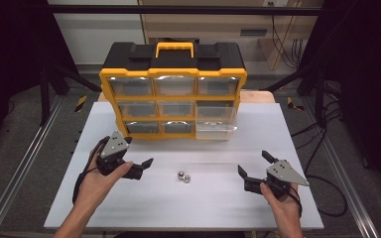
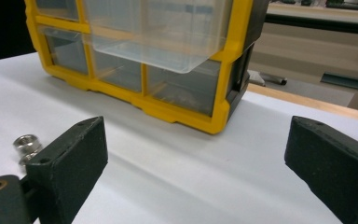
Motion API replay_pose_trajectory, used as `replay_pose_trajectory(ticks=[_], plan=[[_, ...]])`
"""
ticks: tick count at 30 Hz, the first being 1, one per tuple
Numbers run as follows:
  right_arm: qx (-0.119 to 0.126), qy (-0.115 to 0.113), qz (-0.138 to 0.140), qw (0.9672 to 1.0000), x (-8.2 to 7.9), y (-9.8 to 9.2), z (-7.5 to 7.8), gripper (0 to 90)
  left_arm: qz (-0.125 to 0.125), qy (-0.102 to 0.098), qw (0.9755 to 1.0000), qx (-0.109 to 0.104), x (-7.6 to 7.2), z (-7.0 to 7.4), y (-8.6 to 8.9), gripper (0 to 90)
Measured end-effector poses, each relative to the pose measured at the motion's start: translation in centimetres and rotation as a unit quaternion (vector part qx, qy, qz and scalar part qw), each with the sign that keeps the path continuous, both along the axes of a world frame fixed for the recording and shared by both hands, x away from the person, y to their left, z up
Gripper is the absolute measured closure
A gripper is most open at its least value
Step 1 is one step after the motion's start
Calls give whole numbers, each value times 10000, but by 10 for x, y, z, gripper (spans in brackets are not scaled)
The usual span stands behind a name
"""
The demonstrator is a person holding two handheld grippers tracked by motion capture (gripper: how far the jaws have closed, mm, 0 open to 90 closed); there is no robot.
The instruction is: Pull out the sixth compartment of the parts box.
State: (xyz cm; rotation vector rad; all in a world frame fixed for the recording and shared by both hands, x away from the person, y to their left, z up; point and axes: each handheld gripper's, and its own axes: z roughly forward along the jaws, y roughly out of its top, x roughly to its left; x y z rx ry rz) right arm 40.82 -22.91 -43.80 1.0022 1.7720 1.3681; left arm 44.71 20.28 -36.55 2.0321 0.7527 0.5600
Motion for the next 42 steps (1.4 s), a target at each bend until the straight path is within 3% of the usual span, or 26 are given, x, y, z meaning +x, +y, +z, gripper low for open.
replay_pose_trajectory(ticks=[3, 9, 15, 19, 25, 29, 35, 39, 42], plan=[[-99, 28, 227, 9997, -5, 2, 0, 40, -66, 187, 9998, -8, -1, 1, -8, 29], [-105, 29, 316, 9994, -5, 1, 2, 86, -200, 362, 9990, 186, 8, 2, -23, 46], [-46, 139, 404, 9991, 0, -1, -2, 97, -437, 474, 9971, 398, 17, -3, -41, 46], [-83, 97, 481, 9988, 0, 0, -2, 73, -634, 524, 9955, 469, 19, -5, -50, 51], [-27, -269, 616, 9977, 2, 4, -3, 79, -657, 505, 9948, 586, 22, -7, -59, 48], [-133, -597, 741, 9954, 4, 9, -3, 92, -652, 515, 9944, 658, 24, -7, -63, 52], [59, -552, 883, 9945, 14, 17, -4, 91, -786, 660, 9916, 781, 28, -14, -71, 48], [-24, -386, 900, 9952, 18, 19, -8, 80, -863, 755, 9897, 855, 29, -20, -77, 50], [6, -389, 883, 9953, 18, 18, -8, 77, -969, 789, 9862, 1084, 30, -24, -80, 49]])
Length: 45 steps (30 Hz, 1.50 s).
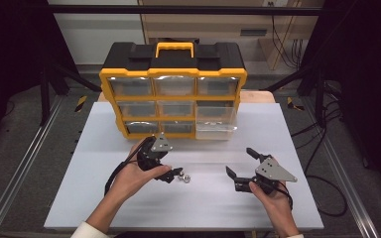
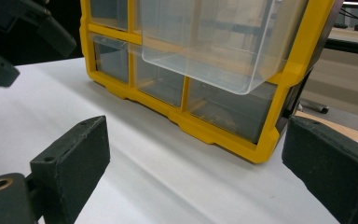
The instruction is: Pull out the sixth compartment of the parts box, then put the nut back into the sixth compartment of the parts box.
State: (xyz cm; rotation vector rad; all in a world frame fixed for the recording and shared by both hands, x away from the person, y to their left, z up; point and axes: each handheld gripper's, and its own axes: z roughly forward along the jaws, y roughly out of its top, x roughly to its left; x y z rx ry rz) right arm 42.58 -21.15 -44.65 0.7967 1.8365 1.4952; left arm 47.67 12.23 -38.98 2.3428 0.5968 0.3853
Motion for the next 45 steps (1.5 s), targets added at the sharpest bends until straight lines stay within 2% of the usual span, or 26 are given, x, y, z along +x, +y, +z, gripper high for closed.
replay_pose_trajectory(ticks=[3, 8, 12, 15, 17, 21, 30, 37, 40, 41, 45], plan=[[-2, 20, -20, 10000, 0, -2, -1, 76, -29, 118, 9999, 76, 2, -5, -4, 49], [-41, 42, -17, 10000, 0, 0, -1, 69, -27, 154, 9997, 194, 5, -9, -9, 49], [-48, 60, -60, 10000, -1, -1, -1, 67, -124, 245, 9988, 411, 7, -12, -15, 55], [-30, 67, -86, 9999, 0, -2, -1, 68, -134, 284, 9986, 420, 7, -14, -18, 58], [-50, 77, -98, 9999, 0, -2, -2, 68, -177, 290, 9980, 535, 8, -14, -19, 66], [-46, 77, -113, 9999, -1, -2, -1, 67, -182, 322, 9977, 573, 9, -14, -22, 82], [-31, 88, -207, 9997, -1, -6, -2, 66, -158, 606, 9950, 774, 15, -16, -30, 98], [-113, 127, -237, 9996, -1, -5, -2, 66, -229, 664, 9936, 880, 15, -19, -32, 115], [-180, 123, -211, 9995, -1, -3, -3, 67, -169, 686, 9937, 870, 16, -21, -32, 112], [-161, 138, -216, 9995, -1, -3, -4, 66, -157, 706, 9938, 845, 16, -22, -33, 117], [-119, 166, -251, 9995, 0, -4, -4, 66, -133, 735, 9925, 971, 16, -24, -35, 190]])
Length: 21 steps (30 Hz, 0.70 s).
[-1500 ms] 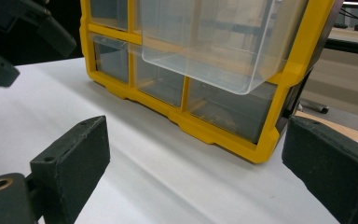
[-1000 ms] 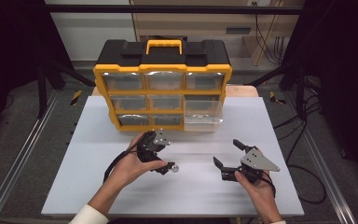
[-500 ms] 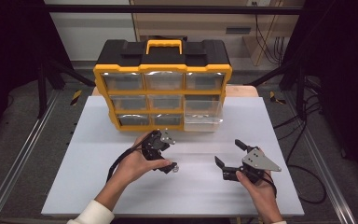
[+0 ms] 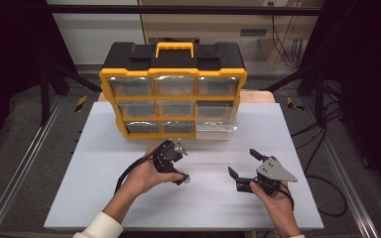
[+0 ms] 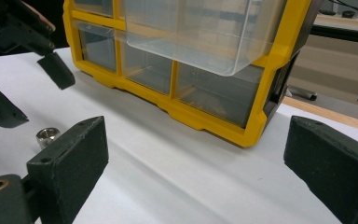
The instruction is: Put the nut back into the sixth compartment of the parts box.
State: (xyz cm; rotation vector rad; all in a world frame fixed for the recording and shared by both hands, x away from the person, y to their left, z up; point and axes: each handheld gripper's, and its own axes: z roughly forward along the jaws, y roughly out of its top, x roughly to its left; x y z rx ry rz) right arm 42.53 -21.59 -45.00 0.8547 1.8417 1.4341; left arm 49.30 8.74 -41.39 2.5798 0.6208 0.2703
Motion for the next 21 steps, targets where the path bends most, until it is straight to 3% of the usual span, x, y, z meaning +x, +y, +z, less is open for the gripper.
replay_pose_trajectory(ticks=[6, 21], plan=[[19, 17, -18, 10000, 0, -2, 0, 66, 112, 133, 9998, 45, -1, -5, -4, 308], [-6, 91, -23, 10000, 0, -3, -1, 66, 117, 332, 9992, 190, -2, -12, -10, 466]])
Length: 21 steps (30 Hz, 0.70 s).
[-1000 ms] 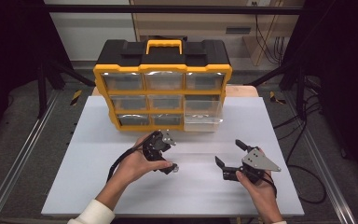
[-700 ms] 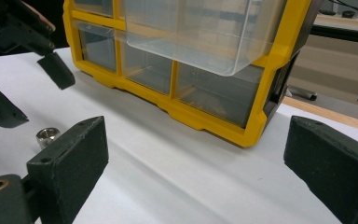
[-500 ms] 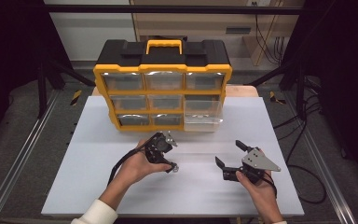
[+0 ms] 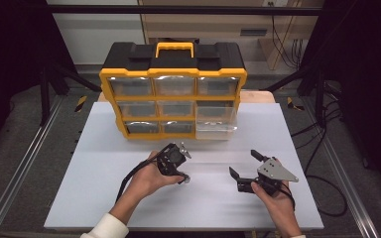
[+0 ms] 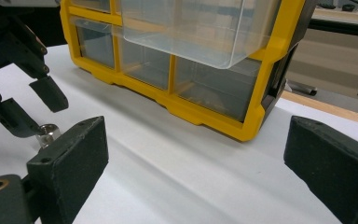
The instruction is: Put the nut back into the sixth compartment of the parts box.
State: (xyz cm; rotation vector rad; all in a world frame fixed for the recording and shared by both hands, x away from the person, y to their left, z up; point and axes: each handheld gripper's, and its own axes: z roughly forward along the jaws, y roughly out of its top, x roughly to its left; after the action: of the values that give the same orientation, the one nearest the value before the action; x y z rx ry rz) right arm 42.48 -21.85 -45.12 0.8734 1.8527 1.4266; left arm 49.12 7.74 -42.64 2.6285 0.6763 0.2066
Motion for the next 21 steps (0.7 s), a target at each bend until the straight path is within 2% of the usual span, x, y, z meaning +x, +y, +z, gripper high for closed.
replay_pose_trajectory(ticks=[9, 21], plan=[[-21, 36, -3, 10000, 0, -1, -1, 66, 45, 105, 9999, 38, -1, -6, -3, 511], [-34, 53, -6, 10000, 0, -1, -1, 66, 102, 68, 9998, 169, 1, -11, -5, 598]])
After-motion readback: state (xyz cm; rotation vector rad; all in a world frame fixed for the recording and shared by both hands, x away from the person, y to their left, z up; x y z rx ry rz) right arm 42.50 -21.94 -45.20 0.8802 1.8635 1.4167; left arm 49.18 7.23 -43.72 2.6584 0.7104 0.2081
